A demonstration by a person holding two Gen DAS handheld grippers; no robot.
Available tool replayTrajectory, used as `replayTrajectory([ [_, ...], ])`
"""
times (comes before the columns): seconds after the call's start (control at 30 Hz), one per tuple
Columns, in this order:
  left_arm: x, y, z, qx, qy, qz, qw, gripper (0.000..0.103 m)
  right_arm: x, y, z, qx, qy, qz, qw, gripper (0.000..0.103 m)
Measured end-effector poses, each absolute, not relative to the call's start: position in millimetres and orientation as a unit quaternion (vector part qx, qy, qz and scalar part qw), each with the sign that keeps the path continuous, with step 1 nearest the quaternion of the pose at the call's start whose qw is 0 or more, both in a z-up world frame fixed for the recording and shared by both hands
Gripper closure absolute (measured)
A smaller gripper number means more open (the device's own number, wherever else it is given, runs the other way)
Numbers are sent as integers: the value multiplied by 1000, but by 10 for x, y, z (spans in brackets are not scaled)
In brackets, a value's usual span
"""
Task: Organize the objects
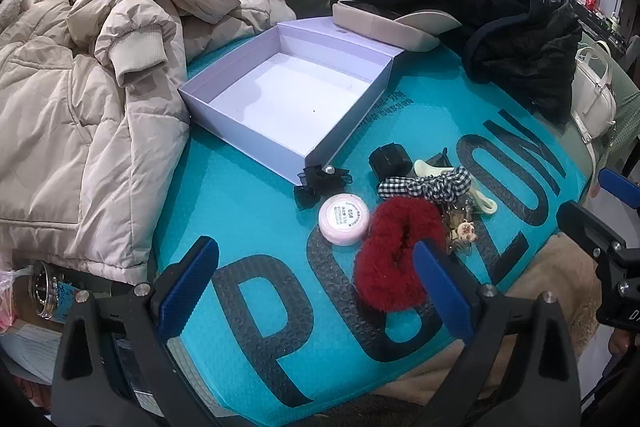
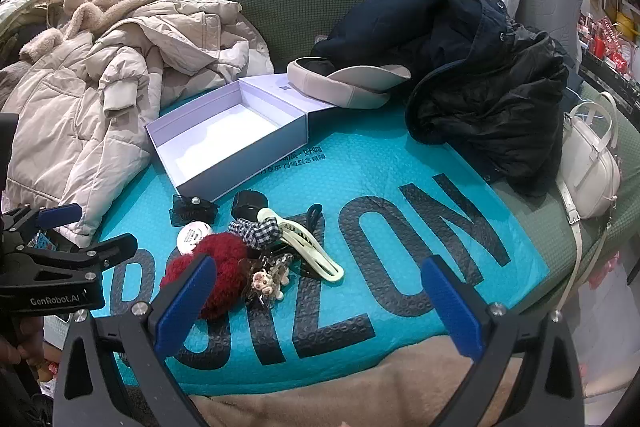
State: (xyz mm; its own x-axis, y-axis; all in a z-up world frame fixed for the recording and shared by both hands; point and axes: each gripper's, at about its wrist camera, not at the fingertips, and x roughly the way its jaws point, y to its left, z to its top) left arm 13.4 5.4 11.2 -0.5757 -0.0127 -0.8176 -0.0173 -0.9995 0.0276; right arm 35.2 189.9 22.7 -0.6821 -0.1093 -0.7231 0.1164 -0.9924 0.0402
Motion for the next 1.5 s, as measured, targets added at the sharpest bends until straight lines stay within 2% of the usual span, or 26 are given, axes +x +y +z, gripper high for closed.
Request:
replayTrajectory([
  [0.9,142,99,25,-469,12,883,16,5,377,1912,140,399,-3,-914,68,1],
  [1.5,85,111,-298,-490,-6,871,39,5,254,1842,-210,433,-1,-897,87,5],
])
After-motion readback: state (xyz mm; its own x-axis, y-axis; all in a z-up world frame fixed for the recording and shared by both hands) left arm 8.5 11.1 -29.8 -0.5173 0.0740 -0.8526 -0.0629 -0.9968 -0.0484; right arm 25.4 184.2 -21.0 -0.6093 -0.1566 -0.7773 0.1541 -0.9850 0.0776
